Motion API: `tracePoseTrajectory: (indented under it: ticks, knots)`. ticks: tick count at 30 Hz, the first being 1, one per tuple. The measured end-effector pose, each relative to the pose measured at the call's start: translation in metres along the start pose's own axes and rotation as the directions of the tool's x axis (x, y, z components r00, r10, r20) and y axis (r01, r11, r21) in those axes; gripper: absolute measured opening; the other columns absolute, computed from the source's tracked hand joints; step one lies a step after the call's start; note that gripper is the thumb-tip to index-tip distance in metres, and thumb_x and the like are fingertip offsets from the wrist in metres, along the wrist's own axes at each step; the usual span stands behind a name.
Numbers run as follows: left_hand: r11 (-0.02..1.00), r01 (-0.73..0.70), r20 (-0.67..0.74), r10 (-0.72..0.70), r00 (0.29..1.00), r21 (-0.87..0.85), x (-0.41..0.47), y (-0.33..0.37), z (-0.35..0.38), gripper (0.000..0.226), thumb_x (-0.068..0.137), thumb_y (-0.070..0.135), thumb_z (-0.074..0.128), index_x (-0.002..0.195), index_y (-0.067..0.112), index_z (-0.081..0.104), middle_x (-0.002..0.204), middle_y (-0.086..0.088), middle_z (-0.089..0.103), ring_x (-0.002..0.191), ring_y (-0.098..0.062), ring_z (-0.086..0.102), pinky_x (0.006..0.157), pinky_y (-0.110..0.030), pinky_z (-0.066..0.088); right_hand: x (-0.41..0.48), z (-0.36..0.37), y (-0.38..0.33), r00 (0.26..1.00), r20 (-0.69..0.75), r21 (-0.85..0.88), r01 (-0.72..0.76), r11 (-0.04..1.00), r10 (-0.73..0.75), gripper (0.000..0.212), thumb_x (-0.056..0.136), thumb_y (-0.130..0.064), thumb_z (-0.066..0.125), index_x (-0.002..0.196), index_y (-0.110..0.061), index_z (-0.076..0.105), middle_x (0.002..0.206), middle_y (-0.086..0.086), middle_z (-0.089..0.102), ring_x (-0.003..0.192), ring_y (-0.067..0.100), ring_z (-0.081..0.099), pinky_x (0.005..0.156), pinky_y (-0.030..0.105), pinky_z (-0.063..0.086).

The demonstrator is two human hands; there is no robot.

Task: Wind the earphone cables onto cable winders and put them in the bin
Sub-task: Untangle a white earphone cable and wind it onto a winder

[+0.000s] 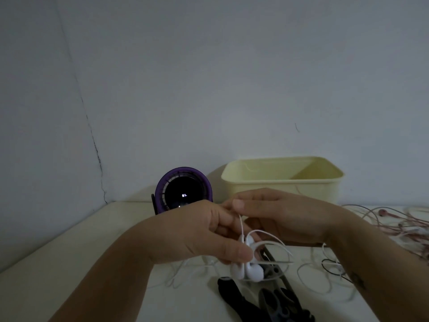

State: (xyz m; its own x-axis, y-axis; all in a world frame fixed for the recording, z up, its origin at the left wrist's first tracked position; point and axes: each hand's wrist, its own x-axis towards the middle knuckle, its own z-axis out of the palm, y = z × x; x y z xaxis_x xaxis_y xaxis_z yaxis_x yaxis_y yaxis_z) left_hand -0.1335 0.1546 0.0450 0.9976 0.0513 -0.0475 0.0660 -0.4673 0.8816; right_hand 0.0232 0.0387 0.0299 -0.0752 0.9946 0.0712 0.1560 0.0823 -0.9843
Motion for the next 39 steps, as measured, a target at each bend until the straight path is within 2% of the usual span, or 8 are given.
tracePoseTrajectory:
  ticks: [5,8,12,19,22,32,36,39]
  knots:
    - [1.0,-0.006,0.004,0.006,1.0,0.012,-0.003,0.001,-0.003,0.019,0.073,0.02,0.077,0.091,0.024,0.075,0.096,-0.004,0.074,0.09,-0.012,0.069,0.081,-0.022,0.052,-0.006,-0.008,-0.001,0.996,0.092,-0.044,-0.015,0.999,0.019,0.072,0.066,-0.056,0.077,0.116,-0.006,0.059,0.098,0.021,0.056,0.082,0.033,0.048,0.069,0.033,0.044]
    - [1.0,-0.018,-0.009,0.017,1.0,-0.019,-0.004,0.0,-0.005,0.024,0.073,0.014,0.08,0.083,0.033,0.07,0.09,-0.003,0.073,0.081,-0.012,0.068,0.076,-0.021,0.052,-0.007,-0.015,-0.002,0.996,0.092,-0.072,0.004,0.997,0.003,0.063,0.06,-0.047,0.085,0.111,-0.016,0.065,0.094,0.016,0.063,0.082,0.031,0.052,0.074,0.037,0.044]
    - [1.0,-0.024,-0.068,0.024,0.997,0.014,-0.005,0.001,-0.004,0.026,0.063,0.028,0.081,0.073,0.04,0.061,0.085,-0.001,0.073,0.076,-0.011,0.065,0.077,-0.029,0.049,-0.011,-0.019,-0.009,0.999,0.036,-0.196,0.038,0.98,-0.031,0.033,0.074,-0.019,0.077,0.105,-0.022,0.068,0.071,-0.002,0.067,0.06,0.011,0.053,0.062,0.022,0.044]
    - [0.989,0.07,-0.14,-0.051,0.989,0.133,-0.001,0.003,0.001,0.05,0.068,0.029,0.083,0.104,0.022,0.048,0.091,0.0,0.075,0.087,-0.014,0.07,0.095,-0.045,0.05,-0.005,-0.021,-0.005,0.969,-0.127,-0.205,0.185,0.961,-0.214,0.029,0.06,-0.044,0.084,0.077,-0.022,0.075,0.065,-0.005,0.065,0.063,0.006,0.056,0.065,0.02,0.047]
    - [0.989,0.055,-0.161,-0.032,0.986,0.135,-0.001,0.006,0.004,0.056,0.069,0.029,0.079,0.112,0.025,0.044,0.09,-0.001,0.076,0.089,-0.014,0.07,0.095,-0.043,0.05,0.0,-0.017,-0.003,0.953,-0.178,-0.196,0.211,0.958,-0.246,0.011,0.068,-0.027,0.081,0.07,-0.02,0.074,0.064,-0.004,0.065,0.062,0.005,0.057,0.066,0.021,0.047]
    - [0.989,0.018,-0.334,0.032,0.942,0.147,-0.005,0.015,0.003,0.061,0.057,0.036,0.076,0.109,0.03,0.045,0.091,0.004,0.075,0.085,-0.01,0.071,0.083,-0.028,0.054,0.004,-0.014,0.008,0.959,-0.21,-0.132,0.164,0.978,-0.189,0.005,0.073,-0.02,0.07,0.072,-0.016,0.071,0.064,-0.001,0.068,0.058,0.007,0.062,0.058,0.015,0.047]
    - [0.984,0.021,-0.402,0.052,0.914,0.175,-0.007,0.016,-0.001,0.061,0.053,0.038,0.076,0.108,0.031,0.05,0.089,0.008,0.075,0.083,-0.009,0.072,0.084,-0.029,0.055,0.006,-0.017,0.013,0.976,-0.169,-0.12,0.118,0.986,-0.138,0.017,0.071,-0.033,0.08,0.077,-0.019,0.073,0.077,0.007,0.065,0.075,0.022,0.055,0.073,0.027,0.045]
    - [0.982,0.025,-0.406,0.054,0.912,0.187,-0.008,0.016,-0.002,0.056,0.054,0.038,0.076,0.106,0.03,0.057,0.09,0.01,0.075,0.085,-0.007,0.071,0.083,-0.027,0.053,0.006,-0.018,0.016,0.992,-0.097,-0.012,0.077,0.997,-0.078,0.006,0.08,-0.018,0.068,0.082,-0.013,0.071,0.082,0.012,0.061,0.077,0.024,0.051,0.072,0.025,0.045]
